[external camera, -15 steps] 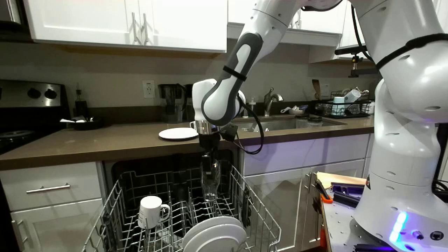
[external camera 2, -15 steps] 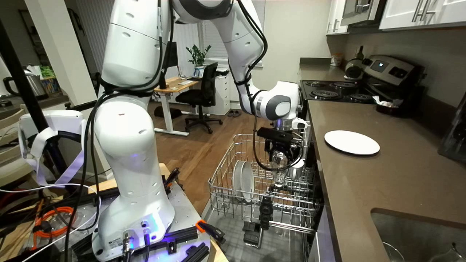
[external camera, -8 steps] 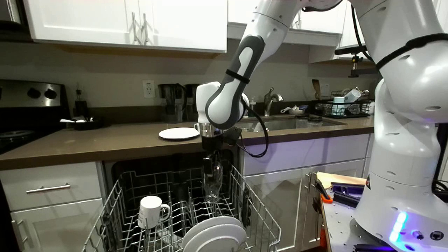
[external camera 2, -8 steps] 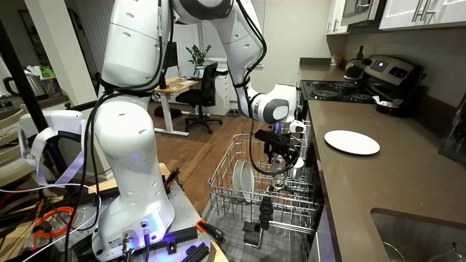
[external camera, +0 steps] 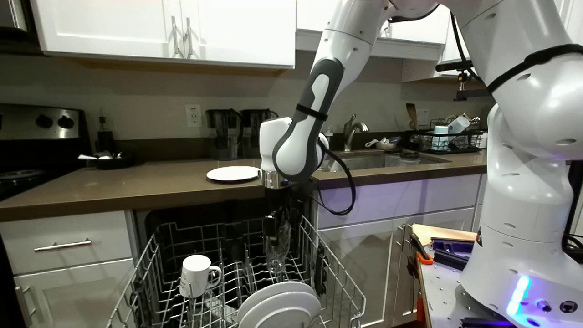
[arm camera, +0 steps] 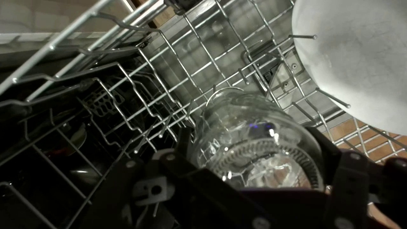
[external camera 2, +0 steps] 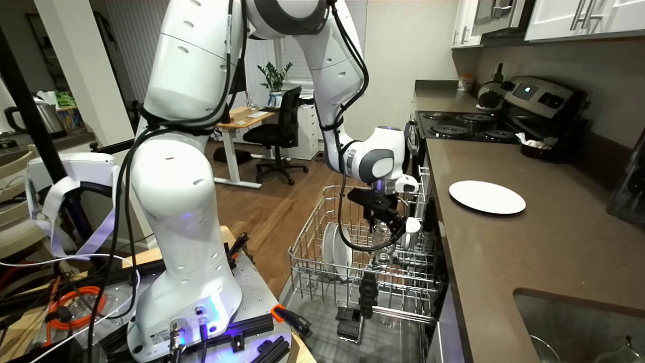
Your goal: Move the glass jar to the right
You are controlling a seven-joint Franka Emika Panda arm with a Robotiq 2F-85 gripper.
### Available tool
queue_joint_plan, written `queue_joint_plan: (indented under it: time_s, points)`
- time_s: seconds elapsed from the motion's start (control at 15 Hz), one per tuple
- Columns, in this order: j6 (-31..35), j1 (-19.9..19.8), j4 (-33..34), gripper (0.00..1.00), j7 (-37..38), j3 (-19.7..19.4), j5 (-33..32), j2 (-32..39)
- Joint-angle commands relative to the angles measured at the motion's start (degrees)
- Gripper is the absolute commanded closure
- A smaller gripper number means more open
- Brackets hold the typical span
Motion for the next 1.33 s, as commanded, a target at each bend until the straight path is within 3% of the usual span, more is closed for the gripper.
queue_joint_plan:
  time_s: [0.0, 0.53, 1.27]
  points:
    - [2.4, 2.1, -0.7, 0.39, 2.8, -1.6, -0.2, 0.6]
    - [2.5, 4.3, -0.1, 0.39, 4.5, -3.2, -0.5, 2.3]
    - [4.1, 4.2, 0.9, 0.39, 5.2, -4.2, 0.3, 6.8]
